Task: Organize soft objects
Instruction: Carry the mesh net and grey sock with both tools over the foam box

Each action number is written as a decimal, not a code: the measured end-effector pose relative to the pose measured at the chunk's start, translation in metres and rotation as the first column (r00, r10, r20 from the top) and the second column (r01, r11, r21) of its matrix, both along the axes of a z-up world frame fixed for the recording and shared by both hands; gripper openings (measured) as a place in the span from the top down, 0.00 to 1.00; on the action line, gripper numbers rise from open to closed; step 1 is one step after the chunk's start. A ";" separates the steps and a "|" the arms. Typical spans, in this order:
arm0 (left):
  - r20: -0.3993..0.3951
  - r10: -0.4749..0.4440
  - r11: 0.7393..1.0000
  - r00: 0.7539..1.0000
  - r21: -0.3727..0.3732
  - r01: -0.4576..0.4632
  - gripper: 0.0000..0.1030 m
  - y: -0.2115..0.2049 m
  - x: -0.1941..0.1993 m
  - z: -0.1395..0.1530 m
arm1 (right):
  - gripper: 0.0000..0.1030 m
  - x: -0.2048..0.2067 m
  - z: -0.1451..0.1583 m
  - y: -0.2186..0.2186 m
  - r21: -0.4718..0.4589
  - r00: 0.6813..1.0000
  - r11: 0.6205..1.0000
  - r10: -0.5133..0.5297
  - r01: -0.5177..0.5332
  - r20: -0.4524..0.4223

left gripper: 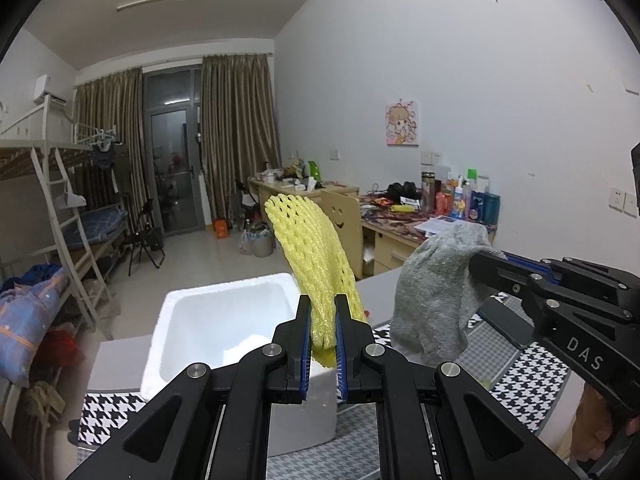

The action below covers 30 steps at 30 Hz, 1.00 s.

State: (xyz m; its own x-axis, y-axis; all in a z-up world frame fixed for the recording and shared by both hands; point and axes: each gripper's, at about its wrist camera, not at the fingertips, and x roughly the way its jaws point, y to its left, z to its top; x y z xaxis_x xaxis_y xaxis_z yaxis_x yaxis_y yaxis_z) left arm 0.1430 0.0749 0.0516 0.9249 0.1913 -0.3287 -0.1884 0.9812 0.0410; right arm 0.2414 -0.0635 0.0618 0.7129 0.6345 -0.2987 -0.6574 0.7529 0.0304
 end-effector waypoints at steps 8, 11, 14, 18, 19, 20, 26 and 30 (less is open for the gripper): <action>-0.009 0.055 0.998 0.998 0.001 -0.055 0.89 0.017 0.009 0.000 | 0.89 0.003 0.008 0.012 0.005 1.000 1.000 0.023 -0.023 0.015; -0.011 0.078 0.997 0.997 -0.007 -0.078 0.89 0.024 0.012 0.001 | 0.89 0.004 0.009 0.019 0.001 0.999 0.999 0.037 -0.037 0.014; -0.008 0.097 0.995 0.995 -0.008 -0.097 0.89 0.030 0.013 0.002 | 0.89 0.003 0.012 0.027 -0.001 0.999 0.999 0.048 -0.048 0.019; -0.006 0.123 0.992 0.992 -0.011 -0.123 0.89 0.038 0.012 0.004 | 0.89 0.003 0.017 0.036 -0.002 0.998 0.998 0.058 -0.058 0.018; -0.004 0.128 0.992 0.992 -0.008 -0.128 0.89 0.039 0.012 0.004 | 0.89 0.003 0.018 0.038 0.001 0.998 0.998 0.063 -0.063 0.019; -0.002 0.133 0.991 0.991 -0.007 -0.133 0.89 0.040 0.012 0.004 | 0.89 0.004 0.020 0.038 0.002 0.998 0.998 0.067 -0.067 0.021; -0.009 0.162 0.987 0.987 -0.011 -0.163 0.89 0.043 0.016 0.003 | 0.89 0.006 0.026 0.050 0.010 0.996 0.996 0.083 -0.083 0.020; -0.015 0.171 0.985 0.985 -0.012 -0.171 0.89 0.047 0.018 0.001 | 0.89 0.010 0.026 0.059 0.000 0.996 0.996 0.088 -0.088 0.009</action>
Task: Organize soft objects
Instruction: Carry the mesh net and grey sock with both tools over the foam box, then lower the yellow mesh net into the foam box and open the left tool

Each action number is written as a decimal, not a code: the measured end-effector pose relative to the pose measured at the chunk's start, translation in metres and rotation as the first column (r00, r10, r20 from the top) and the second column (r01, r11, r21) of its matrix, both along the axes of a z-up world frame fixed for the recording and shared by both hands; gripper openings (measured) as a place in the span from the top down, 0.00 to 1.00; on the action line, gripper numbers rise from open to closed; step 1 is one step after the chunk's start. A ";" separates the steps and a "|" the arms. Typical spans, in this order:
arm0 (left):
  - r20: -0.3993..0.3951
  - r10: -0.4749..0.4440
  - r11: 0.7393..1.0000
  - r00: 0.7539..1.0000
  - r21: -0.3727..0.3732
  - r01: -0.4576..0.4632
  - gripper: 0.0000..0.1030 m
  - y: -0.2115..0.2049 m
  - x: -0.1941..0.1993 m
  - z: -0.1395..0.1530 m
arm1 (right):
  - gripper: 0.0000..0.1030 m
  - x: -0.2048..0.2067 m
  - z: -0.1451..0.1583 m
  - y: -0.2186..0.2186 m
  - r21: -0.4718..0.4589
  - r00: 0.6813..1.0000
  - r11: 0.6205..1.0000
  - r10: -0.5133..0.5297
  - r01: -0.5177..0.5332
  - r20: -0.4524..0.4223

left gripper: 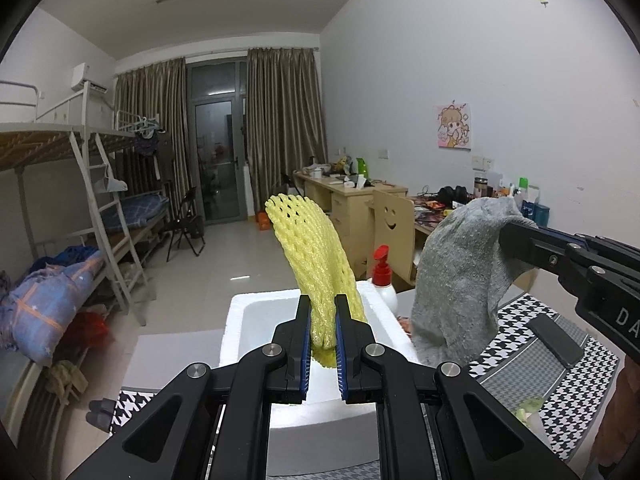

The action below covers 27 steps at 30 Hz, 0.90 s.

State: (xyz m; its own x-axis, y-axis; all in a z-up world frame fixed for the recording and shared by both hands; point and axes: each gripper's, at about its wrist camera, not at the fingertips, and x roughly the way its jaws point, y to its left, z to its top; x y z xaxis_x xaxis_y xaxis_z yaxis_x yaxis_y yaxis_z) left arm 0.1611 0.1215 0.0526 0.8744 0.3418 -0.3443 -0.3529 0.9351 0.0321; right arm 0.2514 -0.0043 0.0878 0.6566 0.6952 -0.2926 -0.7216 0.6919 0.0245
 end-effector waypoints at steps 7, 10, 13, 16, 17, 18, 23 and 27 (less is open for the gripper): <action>-0.024 0.022 1.000 0.999 -0.015 -0.022 0.89 0.014 0.006 -0.006 | 0.89 -0.001 0.002 0.011 -0.011 1.000 1.000 0.006 -0.006 0.016; -0.031 0.017 0.999 0.999 -0.029 -0.018 0.89 0.018 0.011 -0.007 | 0.89 0.000 0.004 0.015 -0.012 1.000 1.000 0.006 -0.006 0.019; -0.053 0.016 0.999 0.998 -0.048 -0.019 0.86 0.025 0.017 -0.012 | 0.89 -0.001 0.008 0.019 -0.013 1.000 1.000 0.007 -0.007 0.025; -0.076 0.017 0.998 0.997 -0.062 -0.022 0.50 0.033 0.021 -0.017 | 0.89 -0.002 0.010 0.021 -0.011 0.999 1.000 0.009 -0.008 0.038; -0.073 0.025 0.997 0.997 -0.064 -0.030 0.34 0.035 0.020 -0.017 | 0.89 -0.002 0.010 0.022 -0.014 0.999 1.000 0.008 -0.008 0.041; -0.066 0.039 0.997 0.997 -0.063 -0.044 0.29 0.036 0.018 -0.016 | 0.89 -0.001 0.010 0.022 -0.014 0.999 1.000 0.008 -0.007 0.042; -0.044 0.073 0.996 0.996 -0.047 -0.075 0.09 0.040 0.008 -0.013 | 0.89 0.001 0.009 0.031 -0.022 0.999 1.000 0.015 -0.014 0.036; -0.028 0.089 0.995 0.996 -0.037 -0.090 0.06 0.041 0.001 -0.010 | 0.89 0.000 0.008 0.036 -0.028 0.999 0.999 0.041 -0.040 0.024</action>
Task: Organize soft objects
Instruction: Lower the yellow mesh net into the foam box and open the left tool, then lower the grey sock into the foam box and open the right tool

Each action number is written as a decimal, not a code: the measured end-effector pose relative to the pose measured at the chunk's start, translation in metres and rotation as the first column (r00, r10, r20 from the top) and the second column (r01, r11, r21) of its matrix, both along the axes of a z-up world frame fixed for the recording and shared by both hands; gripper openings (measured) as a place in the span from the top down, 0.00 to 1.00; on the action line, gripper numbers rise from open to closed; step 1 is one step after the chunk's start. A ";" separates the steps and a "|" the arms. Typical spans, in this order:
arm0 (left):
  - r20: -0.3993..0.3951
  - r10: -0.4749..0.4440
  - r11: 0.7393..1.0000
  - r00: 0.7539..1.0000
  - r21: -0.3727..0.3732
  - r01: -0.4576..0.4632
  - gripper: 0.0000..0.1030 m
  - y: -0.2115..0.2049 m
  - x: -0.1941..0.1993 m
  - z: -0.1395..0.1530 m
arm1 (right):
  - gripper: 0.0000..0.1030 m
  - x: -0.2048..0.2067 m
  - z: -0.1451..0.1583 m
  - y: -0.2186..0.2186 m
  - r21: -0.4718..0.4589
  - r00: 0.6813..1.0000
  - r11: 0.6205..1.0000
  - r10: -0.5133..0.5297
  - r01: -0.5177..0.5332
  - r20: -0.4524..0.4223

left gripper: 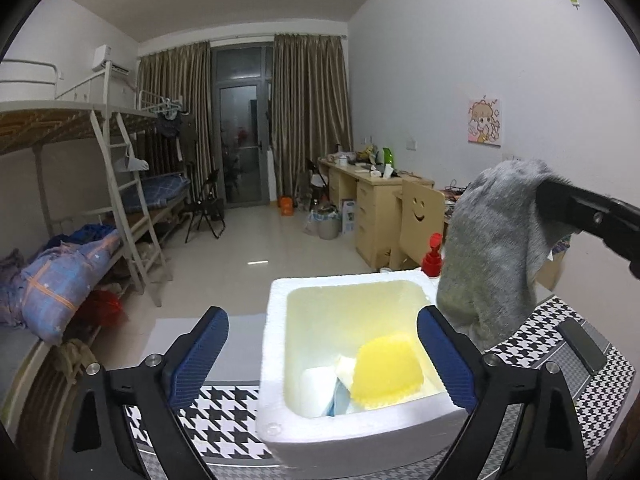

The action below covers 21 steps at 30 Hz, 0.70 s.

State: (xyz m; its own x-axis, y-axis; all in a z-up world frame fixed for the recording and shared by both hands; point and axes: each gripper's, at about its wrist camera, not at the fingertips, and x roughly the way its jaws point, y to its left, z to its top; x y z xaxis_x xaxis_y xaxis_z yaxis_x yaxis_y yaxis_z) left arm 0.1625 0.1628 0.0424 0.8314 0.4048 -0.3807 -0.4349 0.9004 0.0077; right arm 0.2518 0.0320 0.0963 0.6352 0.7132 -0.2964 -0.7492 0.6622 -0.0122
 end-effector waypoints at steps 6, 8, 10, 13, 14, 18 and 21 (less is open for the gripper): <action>0.016 0.024 1.000 1.000 -0.013 -0.024 0.05 0.010 -0.012 0.002 | 0.89 -0.002 0.001 0.009 -0.009 1.000 1.000 0.007 -0.007 0.016; 0.019 0.028 0.999 0.999 -0.017 -0.027 0.04 0.013 -0.016 0.001 | 0.89 -0.002 0.000 0.013 -0.014 1.000 1.000 0.013 -0.012 0.017; 0.026 0.043 0.999 0.999 -0.020 -0.043 0.04 0.016 -0.021 0.002 | 0.89 -0.002 -0.001 0.016 -0.016 1.000 1.000 0.020 -0.020 0.013; 0.021 0.055 0.998 0.998 -0.015 -0.055 0.04 0.019 -0.026 0.000 | 0.89 0.000 -0.002 0.022 -0.019 1.000 0.999 0.029 -0.029 -0.001; 0.021 0.057 0.998 0.998 -0.020 -0.057 0.04 0.021 -0.029 -0.001 | 0.89 0.000 -0.003 0.024 -0.020 0.999 0.999 0.032 -0.032 -0.004; 0.026 0.074 0.997 0.997 -0.022 -0.074 0.04 0.027 -0.039 -0.002 | 0.89 0.000 -0.006 0.034 -0.039 0.998 0.998 0.055 -0.056 -0.020; 0.019 0.087 0.996 0.996 -0.020 -0.086 0.03 0.030 -0.043 -0.003 | 0.89 0.001 -0.010 0.042 -0.053 0.998 0.997 0.062 -0.064 -0.032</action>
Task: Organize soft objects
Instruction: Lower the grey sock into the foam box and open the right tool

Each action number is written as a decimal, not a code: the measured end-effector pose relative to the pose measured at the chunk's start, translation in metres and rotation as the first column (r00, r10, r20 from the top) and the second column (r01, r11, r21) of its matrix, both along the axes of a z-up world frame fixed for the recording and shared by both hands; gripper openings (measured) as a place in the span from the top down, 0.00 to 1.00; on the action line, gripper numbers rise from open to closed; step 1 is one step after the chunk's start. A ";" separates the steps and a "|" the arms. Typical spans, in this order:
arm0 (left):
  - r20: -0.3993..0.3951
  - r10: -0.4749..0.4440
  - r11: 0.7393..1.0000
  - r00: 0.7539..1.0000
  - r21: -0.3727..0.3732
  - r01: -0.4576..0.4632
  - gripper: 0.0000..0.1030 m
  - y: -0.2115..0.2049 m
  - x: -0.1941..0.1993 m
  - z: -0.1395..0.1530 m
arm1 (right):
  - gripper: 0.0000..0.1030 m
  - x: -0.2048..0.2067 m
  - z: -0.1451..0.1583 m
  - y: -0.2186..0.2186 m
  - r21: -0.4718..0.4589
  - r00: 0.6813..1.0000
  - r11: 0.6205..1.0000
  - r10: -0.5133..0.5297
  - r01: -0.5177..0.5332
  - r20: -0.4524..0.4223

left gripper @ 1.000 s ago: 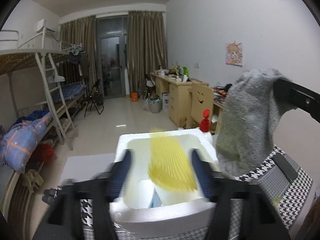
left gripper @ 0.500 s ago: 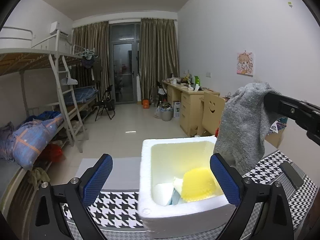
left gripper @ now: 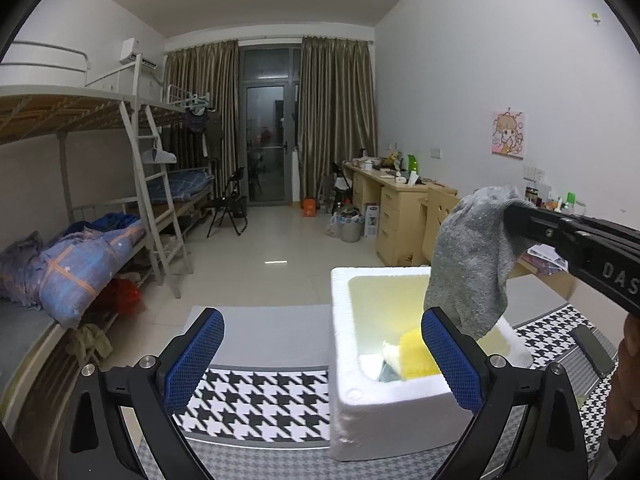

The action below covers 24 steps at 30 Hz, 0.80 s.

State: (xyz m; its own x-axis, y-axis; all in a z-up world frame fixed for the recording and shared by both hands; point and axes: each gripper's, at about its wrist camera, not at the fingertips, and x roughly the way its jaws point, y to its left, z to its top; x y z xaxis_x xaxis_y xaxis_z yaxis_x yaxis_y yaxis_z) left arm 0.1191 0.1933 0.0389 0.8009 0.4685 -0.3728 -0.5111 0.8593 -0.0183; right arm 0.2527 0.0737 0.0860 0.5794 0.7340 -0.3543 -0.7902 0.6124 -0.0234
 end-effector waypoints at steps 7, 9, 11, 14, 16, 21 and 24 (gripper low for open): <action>-0.005 0.033 0.999 0.999 -0.010 -0.033 0.02 0.012 -0.011 -0.004 | 0.89 0.005 -0.010 0.020 -0.044 0.999 0.999 0.014 -0.016 -0.044; -0.011 0.041 0.999 0.999 -0.008 -0.041 0.02 0.014 -0.013 -0.006 | 0.88 0.008 -0.013 0.026 -0.056 0.999 0.998 0.008 -0.011 -0.054; -0.014 0.043 0.999 0.999 -0.005 -0.043 0.02 0.017 -0.015 -0.007 | 0.87 0.010 -0.018 0.033 -0.076 0.998 0.997 0.017 -0.022 -0.066; -0.011 0.052 0.999 0.999 -0.010 -0.052 0.02 0.021 -0.019 -0.007 | 0.82 0.012 -0.025 0.042 -0.105 0.997 0.994 0.009 -0.017 -0.074; -0.009 0.056 0.998 0.998 -0.019 -0.056 0.02 0.024 -0.021 -0.008 | 0.74 0.015 -0.028 0.046 -0.110 0.996 0.994 0.010 -0.019 -0.085; -0.017 0.069 0.997 0.997 -0.018 -0.070 0.02 0.030 -0.025 -0.010 | 0.33 0.024 -0.032 0.050 -0.121 0.991 0.993 0.003 -0.019 -0.137; -0.018 0.069 0.997 0.997 -0.019 -0.069 0.02 0.029 -0.026 -0.011 | 0.33 0.022 -0.031 0.048 -0.121 0.990 0.992 0.001 -0.018 -0.138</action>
